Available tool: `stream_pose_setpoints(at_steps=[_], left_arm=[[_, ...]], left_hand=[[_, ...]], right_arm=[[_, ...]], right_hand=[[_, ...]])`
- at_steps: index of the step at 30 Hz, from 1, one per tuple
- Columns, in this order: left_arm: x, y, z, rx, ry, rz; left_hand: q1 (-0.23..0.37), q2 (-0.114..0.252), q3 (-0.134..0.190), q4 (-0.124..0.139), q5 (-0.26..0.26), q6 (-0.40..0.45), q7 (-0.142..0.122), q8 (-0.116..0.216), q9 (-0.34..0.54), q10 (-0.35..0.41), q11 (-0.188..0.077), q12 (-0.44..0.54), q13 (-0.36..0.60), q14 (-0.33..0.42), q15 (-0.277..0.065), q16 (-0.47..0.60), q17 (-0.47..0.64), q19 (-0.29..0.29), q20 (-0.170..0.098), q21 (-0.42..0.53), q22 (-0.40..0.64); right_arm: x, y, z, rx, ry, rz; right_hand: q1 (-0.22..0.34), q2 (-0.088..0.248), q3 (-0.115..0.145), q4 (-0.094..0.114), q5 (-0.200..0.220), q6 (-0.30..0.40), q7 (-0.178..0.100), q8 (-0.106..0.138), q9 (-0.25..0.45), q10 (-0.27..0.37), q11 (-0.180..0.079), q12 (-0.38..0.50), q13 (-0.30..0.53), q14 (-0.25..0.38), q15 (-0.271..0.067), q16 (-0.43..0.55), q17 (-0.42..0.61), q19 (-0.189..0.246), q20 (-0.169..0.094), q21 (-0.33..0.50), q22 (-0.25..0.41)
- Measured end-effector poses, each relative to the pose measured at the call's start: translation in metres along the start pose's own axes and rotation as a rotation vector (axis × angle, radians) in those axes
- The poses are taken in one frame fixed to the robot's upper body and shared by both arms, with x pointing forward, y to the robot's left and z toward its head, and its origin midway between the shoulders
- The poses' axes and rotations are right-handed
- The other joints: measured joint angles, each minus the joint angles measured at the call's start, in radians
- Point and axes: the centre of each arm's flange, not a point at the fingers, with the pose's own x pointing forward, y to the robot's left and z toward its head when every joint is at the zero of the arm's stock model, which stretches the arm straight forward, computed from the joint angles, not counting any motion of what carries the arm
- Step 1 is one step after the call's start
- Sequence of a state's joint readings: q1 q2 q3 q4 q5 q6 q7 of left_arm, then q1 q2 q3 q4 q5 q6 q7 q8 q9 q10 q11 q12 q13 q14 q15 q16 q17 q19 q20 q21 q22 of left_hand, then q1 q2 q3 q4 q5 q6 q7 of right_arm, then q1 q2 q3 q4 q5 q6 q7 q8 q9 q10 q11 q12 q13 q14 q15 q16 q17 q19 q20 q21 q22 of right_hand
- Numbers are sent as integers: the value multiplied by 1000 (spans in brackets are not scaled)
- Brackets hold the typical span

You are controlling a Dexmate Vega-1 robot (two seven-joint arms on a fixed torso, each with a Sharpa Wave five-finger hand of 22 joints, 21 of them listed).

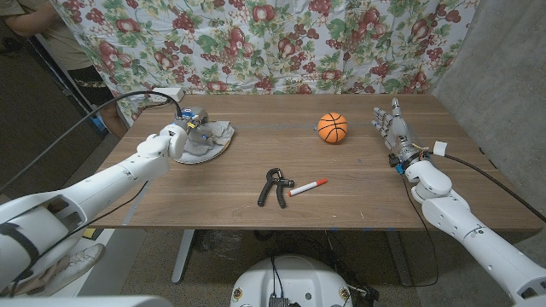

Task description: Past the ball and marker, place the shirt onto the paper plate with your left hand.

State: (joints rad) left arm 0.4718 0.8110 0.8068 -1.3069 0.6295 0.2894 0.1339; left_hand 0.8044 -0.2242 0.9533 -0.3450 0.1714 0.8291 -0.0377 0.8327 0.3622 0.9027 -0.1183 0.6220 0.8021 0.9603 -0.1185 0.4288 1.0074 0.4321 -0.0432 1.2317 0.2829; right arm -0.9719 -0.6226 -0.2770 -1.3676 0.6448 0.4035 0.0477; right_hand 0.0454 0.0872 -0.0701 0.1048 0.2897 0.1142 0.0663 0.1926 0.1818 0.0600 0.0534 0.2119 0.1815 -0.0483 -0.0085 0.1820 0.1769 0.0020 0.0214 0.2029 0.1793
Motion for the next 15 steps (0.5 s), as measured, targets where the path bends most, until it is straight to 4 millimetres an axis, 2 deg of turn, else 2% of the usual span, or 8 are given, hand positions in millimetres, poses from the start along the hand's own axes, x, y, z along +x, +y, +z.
stream_pose_setpoints(at_steps=[15], left_arm=[[1,-6,0,3,5,-28]], left_hand=[[-1,1,0,0,-1,0,0,0,0,0,0,0,0,0,0,-2,0,-7,-4,0,-18]], right_arm=[[-2,-2,-2,2,4,-3]], right_hand=[[0,0,0,0,0,0,0,0,0,0,0,0,0,0,0,0,0,0,0,0,0]])
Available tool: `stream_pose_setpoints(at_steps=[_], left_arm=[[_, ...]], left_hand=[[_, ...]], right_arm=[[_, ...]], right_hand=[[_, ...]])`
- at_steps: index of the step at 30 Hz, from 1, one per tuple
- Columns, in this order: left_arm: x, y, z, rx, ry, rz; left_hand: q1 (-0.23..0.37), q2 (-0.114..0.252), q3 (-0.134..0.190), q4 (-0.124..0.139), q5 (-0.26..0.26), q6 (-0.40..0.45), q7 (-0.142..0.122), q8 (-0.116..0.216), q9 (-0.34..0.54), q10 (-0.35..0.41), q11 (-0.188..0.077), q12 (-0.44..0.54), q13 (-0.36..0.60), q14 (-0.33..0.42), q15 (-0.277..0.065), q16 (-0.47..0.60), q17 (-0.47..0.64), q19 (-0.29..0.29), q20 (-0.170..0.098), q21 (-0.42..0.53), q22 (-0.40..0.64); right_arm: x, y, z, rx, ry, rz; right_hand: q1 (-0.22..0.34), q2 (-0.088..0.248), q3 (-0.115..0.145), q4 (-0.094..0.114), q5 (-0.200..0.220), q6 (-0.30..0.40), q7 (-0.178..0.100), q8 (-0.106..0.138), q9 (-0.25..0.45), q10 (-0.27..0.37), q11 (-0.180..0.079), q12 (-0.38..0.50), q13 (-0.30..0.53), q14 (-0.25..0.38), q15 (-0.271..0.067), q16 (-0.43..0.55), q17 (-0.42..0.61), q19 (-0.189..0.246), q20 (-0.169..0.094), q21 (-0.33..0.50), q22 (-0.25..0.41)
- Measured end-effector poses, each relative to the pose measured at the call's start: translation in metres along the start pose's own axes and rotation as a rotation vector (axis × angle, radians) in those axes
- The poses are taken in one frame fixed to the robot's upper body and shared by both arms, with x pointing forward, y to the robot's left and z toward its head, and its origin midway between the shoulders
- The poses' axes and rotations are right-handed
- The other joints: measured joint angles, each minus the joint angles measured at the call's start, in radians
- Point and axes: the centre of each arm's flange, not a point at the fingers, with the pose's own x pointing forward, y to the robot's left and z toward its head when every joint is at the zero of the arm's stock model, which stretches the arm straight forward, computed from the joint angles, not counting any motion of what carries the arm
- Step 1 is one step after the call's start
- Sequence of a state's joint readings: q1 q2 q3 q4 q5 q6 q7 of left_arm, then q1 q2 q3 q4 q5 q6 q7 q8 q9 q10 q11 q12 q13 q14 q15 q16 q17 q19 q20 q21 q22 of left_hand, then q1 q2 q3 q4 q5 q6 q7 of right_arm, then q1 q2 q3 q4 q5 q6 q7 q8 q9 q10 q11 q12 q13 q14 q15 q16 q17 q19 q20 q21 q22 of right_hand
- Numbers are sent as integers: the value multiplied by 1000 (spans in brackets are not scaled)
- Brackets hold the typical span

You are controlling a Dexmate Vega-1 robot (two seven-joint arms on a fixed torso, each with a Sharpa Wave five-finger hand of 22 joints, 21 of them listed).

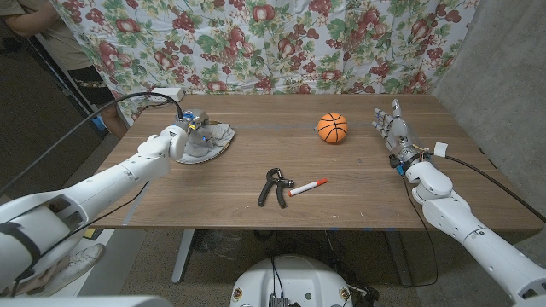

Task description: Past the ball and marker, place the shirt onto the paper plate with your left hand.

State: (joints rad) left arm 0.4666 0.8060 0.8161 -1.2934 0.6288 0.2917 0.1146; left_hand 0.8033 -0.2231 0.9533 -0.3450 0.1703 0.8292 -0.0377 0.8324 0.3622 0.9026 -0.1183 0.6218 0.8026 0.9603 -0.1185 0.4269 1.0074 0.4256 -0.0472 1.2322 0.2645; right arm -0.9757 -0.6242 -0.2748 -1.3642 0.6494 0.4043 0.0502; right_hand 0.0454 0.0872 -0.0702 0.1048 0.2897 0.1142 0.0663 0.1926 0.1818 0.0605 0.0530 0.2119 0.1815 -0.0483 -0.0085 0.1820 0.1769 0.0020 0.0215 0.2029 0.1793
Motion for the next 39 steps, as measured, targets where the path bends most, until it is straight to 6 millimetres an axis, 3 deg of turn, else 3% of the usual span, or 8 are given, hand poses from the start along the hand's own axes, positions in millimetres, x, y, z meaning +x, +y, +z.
stream_pose_setpoints(at_steps=[22,27,30,34,35,39], left_arm=[[2,-9,1,4,9,-36],[2,-9,2,6,10,-38],[1,-9,5,7,4,-38],[-2,-9,6,12,1,-36],[-3,-9,6,13,0,-35],[-6,-8,7,13,-1,-27]], left_hand=[[0,0,11,3,-3,0,0,-13,1,-8,-8,2,-2,2,2,-10,-9,-3,3,15,-24],[0,0,11,3,4,0,0,-40,23,-21,-21,-20,-15,-4,-4,-38,-35,-17,1,-3,-46],[-23,19,26,2,4,0,0,-59,45,-33,-33,-35,-22,-7,-7,-58,-54,-28,3,-18,-61],[-85,14,37,4,16,0,0,-98,68,-46,-46,-62,-42,-20,-20,-83,-71,-44,4,-49,-75],[-106,14,48,16,18,0,0,-113,58,-49,-49,-70,-47,-26,-24,-90,-76,-50,5,-60,-79],[-182,12,45,35,19,4,-56,-179,-15,-65,-86,-106,-74,-77,-2,-122,-100,-89,5,-105,-84]], right_arm=[[2,-1,-1,0,4,1],[1,-1,-1,2,5,1],[1,-2,-2,4,5,1],[0,-2,-2,5,4,2],[0,-2,-2,6,3,3],[0,-2,-2,7,2,5]], right_hand=[[0,0,3,-3,0,0,0,0,0,1,-1,0,0,0,0,0,0,0,0,0,0],[0,0,3,-3,0,0,0,0,0,1,-1,0,0,0,0,0,0,0,0,0,0],[0,0,3,-3,0,0,0,0,0,1,-1,0,0,0,0,0,0,0,0,0,0],[0,0,5,-1,0,0,0,0,0,1,-1,0,0,6,-6,0,0,0,0,0,0],[0,0,6,0,0,0,0,0,0,1,-1,0,0,6,-6,0,0,0,0,0,0],[0,0,6,0,0,0,0,0,0,1,-1,0,0,6,-6,0,0,0,0,0,0]])
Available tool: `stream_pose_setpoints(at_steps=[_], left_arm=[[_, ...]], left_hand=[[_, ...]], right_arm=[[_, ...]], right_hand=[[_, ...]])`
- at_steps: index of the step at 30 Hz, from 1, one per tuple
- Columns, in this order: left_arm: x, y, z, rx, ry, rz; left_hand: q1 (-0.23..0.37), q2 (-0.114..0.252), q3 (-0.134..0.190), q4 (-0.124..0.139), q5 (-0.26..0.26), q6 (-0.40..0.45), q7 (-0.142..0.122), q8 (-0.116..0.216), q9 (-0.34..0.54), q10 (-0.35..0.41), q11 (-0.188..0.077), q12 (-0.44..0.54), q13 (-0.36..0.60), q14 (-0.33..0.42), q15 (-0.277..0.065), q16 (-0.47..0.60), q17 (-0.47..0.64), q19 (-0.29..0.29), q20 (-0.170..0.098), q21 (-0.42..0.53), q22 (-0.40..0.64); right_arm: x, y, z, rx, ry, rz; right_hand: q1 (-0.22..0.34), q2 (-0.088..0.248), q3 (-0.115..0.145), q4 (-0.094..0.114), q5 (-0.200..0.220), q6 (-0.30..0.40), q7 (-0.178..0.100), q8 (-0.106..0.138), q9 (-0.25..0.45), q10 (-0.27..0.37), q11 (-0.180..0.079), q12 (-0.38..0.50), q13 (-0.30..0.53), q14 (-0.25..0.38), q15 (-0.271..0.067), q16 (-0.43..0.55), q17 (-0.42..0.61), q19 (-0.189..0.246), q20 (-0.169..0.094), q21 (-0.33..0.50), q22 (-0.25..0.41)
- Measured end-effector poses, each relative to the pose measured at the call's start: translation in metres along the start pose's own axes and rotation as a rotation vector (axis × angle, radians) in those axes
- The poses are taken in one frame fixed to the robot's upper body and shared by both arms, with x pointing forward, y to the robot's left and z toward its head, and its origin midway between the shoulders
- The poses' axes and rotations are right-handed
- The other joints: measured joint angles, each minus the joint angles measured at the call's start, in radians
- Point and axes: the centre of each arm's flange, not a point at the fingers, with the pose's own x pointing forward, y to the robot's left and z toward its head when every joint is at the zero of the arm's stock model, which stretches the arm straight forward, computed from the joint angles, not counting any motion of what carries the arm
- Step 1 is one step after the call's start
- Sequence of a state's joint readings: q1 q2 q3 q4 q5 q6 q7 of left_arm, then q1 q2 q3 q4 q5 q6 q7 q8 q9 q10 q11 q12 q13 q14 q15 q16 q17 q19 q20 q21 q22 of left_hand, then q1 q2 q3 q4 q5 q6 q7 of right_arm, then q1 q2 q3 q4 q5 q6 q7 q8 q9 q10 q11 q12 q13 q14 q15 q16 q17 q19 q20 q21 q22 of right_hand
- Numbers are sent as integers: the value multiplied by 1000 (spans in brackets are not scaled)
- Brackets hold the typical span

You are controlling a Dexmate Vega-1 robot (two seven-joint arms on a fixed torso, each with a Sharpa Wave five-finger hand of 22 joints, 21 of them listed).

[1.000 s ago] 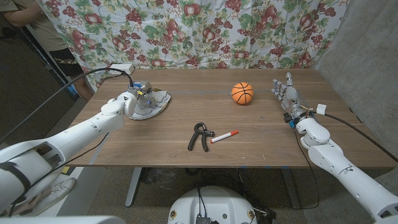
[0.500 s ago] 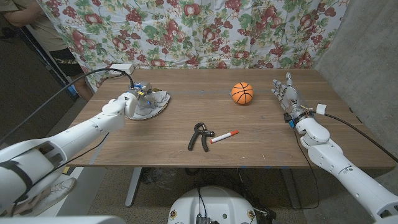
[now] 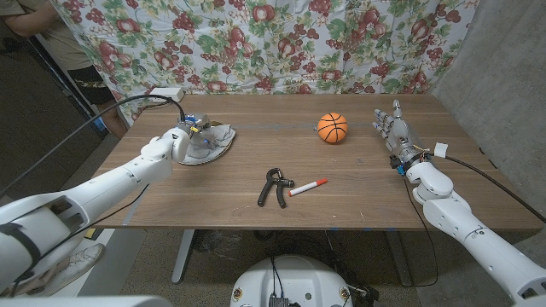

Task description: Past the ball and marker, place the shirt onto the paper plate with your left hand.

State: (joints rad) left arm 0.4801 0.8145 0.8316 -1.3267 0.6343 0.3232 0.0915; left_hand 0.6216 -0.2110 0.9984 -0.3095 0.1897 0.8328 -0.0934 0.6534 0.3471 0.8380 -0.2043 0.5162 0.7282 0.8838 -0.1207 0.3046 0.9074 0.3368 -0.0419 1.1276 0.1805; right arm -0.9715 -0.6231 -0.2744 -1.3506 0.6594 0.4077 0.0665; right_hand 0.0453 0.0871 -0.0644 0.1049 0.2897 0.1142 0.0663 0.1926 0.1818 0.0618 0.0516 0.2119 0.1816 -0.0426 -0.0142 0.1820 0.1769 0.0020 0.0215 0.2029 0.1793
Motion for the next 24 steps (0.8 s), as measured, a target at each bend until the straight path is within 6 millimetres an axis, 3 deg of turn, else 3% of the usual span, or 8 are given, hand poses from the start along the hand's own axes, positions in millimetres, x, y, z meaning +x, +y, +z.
stream_pose_setpoints(at_steps=[2,3,4,6,16,24], left_arm=[[-1,1,0,-1,1,6],[-2,2,0,-1,1,11],[-3,3,0,-1,2,16],[-4,3,1,-2,0,19],[-11,10,-2,1,20,55],[-20,13,-1,1,20,73]], left_hand=[[-41,0,5,21,3,-16,-17,-35,-36,-9,-9,-15,-12,-19,8,-23,-22,-16,0,-19,1],[-61,-3,46,71,3,-29,-25,-55,-54,-15,-14,-23,-16,-29,10,-35,-34,-26,0,-30,3],[-77,-4,60,93,3,-42,-28,-71,-69,-26,-10,-31,-22,-37,11,-44,-45,-33,1,-40,3],[-97,-9,59,106,7,-62,-33,-95,-91,-46,-9,-47,-37,-48,15,-58,-64,-36,1,-56,4],[-149,-9,38,110,11,-84,-43,-127,-120,-57,-7,-63,-57,-57,24,-69,-93,-50,5,-78,1],[-197,-12,-1,112,18,-91,-48,-147,-134,-62,-3,-77,-72,-64,24,-77,-110,-56,1,-98,4]], right_arm=[[0,0,0,0,0,1],[0,0,0,1,-1,2],[0,0,0,1,-1,3],[0,0,0,2,-2,4],[0,0,1,1,-4,10],[1,2,2,-1,-7,18]], right_hand=[[0,0,0,0,0,0,0,0,0,0,0,0,0,0,0,0,0,0,0,0,0],[0,0,0,0,0,0,0,0,0,0,0,0,0,0,0,0,0,0,0,0,0],[0,0,0,0,0,0,0,0,0,0,0,0,0,0,0,0,0,0,0,0,0],[0,0,0,0,0,0,0,0,0,0,0,0,0,0,0,0,0,0,0,0,0],[0,0,0,0,0,0,0,0,0,0,0,0,2,0,0,0,0,0,0,0,0],[0,0,0,0,0,0,0,0,0,0,0,0,2,0,0,0,0,0,0,0,0]])
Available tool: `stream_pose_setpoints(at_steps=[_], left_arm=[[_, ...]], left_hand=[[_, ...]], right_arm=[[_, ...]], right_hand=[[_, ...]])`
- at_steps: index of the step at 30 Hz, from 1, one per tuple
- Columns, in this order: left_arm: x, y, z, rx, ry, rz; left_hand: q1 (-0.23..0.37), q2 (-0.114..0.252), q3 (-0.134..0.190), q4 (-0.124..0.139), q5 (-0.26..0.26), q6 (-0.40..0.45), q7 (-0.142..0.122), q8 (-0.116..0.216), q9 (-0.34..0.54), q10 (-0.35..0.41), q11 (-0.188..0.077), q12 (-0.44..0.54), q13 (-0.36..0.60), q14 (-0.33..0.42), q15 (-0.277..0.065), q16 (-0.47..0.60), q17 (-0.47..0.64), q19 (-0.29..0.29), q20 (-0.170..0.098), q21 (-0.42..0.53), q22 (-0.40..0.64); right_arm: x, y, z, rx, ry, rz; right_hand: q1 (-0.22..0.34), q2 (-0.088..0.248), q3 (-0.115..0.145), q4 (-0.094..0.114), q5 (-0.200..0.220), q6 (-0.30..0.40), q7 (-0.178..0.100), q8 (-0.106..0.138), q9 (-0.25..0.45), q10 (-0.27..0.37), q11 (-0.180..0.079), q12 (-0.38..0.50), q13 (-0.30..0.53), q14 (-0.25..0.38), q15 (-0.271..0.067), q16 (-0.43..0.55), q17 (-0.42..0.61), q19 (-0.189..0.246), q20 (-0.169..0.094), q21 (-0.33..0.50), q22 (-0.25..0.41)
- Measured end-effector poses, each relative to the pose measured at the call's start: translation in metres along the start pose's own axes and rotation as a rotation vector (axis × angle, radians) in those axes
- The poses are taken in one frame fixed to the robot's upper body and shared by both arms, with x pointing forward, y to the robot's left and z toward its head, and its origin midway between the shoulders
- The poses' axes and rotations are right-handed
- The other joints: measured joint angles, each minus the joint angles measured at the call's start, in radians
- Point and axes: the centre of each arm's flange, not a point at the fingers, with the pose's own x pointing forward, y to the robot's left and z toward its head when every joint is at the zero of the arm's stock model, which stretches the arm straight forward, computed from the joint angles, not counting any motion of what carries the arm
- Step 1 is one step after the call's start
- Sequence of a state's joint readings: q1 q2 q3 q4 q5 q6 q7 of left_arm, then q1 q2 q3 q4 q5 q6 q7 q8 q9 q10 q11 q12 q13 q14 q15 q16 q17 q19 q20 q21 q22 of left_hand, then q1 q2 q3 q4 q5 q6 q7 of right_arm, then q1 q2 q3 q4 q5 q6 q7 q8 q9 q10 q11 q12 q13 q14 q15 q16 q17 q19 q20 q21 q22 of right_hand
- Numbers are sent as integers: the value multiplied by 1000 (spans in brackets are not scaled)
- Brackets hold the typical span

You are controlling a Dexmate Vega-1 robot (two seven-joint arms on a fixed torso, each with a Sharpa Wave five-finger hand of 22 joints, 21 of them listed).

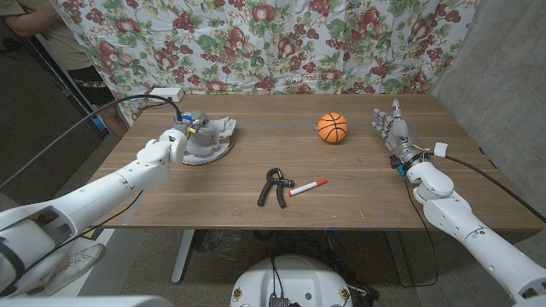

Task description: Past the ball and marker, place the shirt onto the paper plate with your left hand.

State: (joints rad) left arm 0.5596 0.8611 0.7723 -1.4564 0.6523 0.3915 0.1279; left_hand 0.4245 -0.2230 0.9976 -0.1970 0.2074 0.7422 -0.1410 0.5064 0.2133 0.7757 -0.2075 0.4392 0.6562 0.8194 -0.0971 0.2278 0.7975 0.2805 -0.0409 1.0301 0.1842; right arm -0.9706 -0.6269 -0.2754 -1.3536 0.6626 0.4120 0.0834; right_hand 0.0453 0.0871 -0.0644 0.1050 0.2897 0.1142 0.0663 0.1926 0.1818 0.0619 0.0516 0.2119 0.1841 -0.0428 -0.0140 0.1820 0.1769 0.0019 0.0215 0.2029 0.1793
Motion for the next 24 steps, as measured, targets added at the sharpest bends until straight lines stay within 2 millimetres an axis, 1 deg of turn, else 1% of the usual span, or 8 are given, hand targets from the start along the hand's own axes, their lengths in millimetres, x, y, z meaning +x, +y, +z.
stream_pose_setpoints(at_steps=[3,6,8,10,13,16,18,24], left_arm=[[-2,2,-1,1,3,7],[-3,3,-1,1,4,14],[-3,4,-2,1,5,16],[-5,5,-2,0,7,22],[-6,6,-2,0,7,26],[-7,7,-3,-1,9,30],[-8,7,-3,-1,10,33],[-11,8,-5,-1,11,40]], left_hand=[[-37,5,-28,0,4,-4,-4,-14,-8,-17,0,-20,-16,-17,3,-8,-11,0,0,-19,-3],[-55,6,-49,-1,15,-22,-11,-29,-13,-31,-3,-39,-35,-36,9,-15,-25,-1,-1,-32,-3],[-56,7,-55,2,21,-27,-16,-37,-14,-40,2,-48,-43,-42,15,-18,-32,-5,3,-42,-4],[-63,8,-58,-1,23,-27,-16,-41,-14,-45,-4,-48,-49,-48,10,-18,-37,-8,3,-47,-4],[-65,6,-66,0,24,-27,-16,-45,-14,-45,-3,-56,-54,-51,13,-18,-43,-8,3,-51,-3],[-77,9,-69,3,31,-32,-22,-45,-17,-48,0,-62,-59,-53,15,-18,-47,-8,3,-54,-3],[-83,5,-79,2,31,-32,-22,-45,-19,-50,2,-67,-65,-61,14,-18,-51,-8,3,-58,-3],[-136,9,-136,6,61,-87,-32,-97,-23,-86,8,-125,-112,-109,24,-36,-117,-8,3,-105,-4]], right_arm=[[0,0,1,0,-2,3],[0,1,2,-1,-3,4],[1,1,2,-1,-4,5],[0,1,2,-1,-4,6],[0,2,2,-1,-4,7],[0,2,2,-2,-4,9],[0,2,3,-2,-4,9],[0,4,2,-4,-1,10]], right_hand=[[0,0,0,0,0,0,0,0,0,0,0,0,0,0,0,0,0,0,0,0,0],[0,0,0,0,0,0,0,0,0,0,0,0,0,0,0,0,0,0,0,0,0],[0,0,0,0,0,0,0,0,0,0,0,0,0,0,0,0,0,0,0,0,0],[0,0,0,0,0,0,0,0,0,0,0,0,0,0,0,0,0,0,0,0,0],[0,0,0,0,0,0,0,0,0,0,0,0,0,0,0,0,0,0,0,0,0],[0,0,0,0,0,0,0,0,0,0,0,0,0,0,0,0,0,0,0,0,0],[0,0,0,0,0,0,0,0,0,0,0,0,0,0,0,0,0,0,0,0,0],[0,0,0,0,0,0,0,0,0,0,0,0,0,0,0,0,0,0,0,0,0]])
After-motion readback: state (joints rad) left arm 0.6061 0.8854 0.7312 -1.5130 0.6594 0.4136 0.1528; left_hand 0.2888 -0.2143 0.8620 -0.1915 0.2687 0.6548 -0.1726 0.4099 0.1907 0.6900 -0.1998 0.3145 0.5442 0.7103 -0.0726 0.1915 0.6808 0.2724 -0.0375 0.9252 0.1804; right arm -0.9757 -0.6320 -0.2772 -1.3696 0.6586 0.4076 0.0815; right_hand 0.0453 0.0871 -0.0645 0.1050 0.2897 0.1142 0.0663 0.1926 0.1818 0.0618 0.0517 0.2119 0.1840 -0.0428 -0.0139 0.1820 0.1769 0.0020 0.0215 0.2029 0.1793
